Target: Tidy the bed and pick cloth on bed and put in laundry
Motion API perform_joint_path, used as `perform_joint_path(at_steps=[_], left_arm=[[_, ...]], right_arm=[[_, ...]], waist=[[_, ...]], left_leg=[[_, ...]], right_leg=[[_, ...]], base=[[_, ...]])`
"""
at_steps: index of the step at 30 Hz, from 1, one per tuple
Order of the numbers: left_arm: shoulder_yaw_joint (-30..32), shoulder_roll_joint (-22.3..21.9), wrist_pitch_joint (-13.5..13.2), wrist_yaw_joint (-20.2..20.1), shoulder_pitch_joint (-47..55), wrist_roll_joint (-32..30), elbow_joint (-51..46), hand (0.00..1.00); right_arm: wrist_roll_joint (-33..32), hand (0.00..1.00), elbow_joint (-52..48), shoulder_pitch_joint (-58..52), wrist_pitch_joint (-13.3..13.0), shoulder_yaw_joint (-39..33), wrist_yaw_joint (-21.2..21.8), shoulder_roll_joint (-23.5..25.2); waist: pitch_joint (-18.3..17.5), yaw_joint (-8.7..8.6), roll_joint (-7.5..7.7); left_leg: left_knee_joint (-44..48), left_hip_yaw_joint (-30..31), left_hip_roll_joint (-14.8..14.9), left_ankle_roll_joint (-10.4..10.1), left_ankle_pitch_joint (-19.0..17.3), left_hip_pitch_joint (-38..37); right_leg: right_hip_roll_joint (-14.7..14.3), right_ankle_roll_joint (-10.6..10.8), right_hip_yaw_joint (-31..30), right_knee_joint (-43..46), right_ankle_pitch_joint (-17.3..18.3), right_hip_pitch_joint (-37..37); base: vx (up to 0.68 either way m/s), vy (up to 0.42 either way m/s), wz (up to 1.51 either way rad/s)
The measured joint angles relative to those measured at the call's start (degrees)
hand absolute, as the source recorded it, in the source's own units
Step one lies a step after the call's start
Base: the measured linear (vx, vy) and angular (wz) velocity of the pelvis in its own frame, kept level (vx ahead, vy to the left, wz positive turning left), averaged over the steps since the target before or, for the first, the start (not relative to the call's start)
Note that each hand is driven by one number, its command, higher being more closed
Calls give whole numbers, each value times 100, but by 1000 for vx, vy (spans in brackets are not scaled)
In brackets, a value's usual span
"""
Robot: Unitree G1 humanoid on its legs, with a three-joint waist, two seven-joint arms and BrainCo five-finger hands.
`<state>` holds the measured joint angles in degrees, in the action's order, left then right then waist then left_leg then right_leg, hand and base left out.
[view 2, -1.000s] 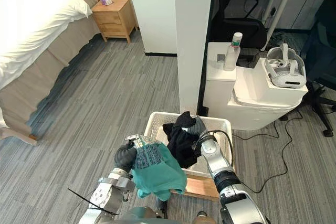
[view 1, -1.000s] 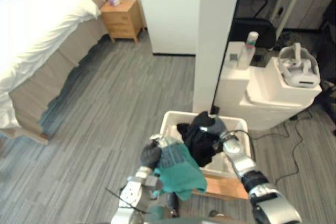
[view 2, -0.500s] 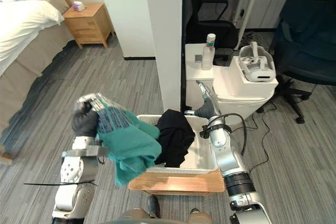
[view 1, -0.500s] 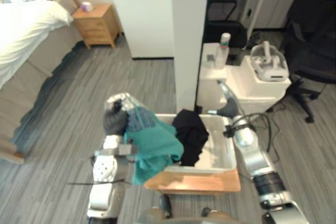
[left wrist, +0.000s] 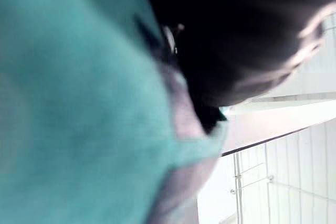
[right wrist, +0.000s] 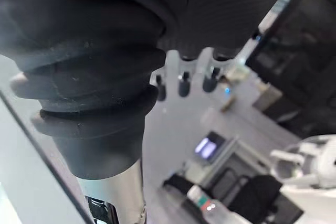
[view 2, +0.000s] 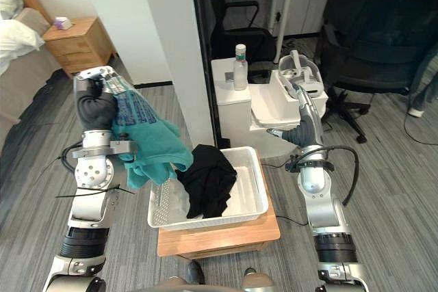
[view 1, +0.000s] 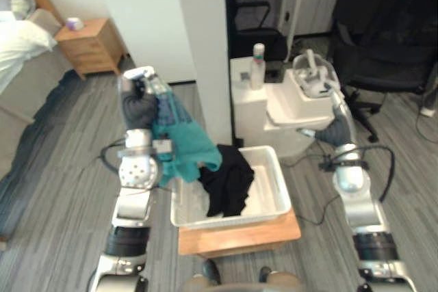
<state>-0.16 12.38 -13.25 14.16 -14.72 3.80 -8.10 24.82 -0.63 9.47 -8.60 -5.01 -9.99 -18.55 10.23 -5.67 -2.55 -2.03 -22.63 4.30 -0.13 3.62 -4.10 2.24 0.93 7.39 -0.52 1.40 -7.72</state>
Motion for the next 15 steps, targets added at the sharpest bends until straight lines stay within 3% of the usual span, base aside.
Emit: perform_joint_path(at_steps=[10, 15], left_arm=[[-995, -467, 194, -168, -34, -233, 753, 100], [-1423, -762, 319, -326, -11, -229, 1587, 100]], right_arm=[[-20, 0, -56, -309, -4, 103, 3, 6], [-17, 0, -56, -436, -4, 467, 2, 49]], waist=[[-28, -11, -33], [-101, -10, -141]], left_leg=[[0, -68, 18, 3, 3, -7], [-4, -68, 18, 1, 1, 43]], right_leg=[[-16, -9, -58, -66, -23, -4], [-19, -10, -57, -105, -24, 62]], base=[[37, -7, -5], [0, 0, 0]])
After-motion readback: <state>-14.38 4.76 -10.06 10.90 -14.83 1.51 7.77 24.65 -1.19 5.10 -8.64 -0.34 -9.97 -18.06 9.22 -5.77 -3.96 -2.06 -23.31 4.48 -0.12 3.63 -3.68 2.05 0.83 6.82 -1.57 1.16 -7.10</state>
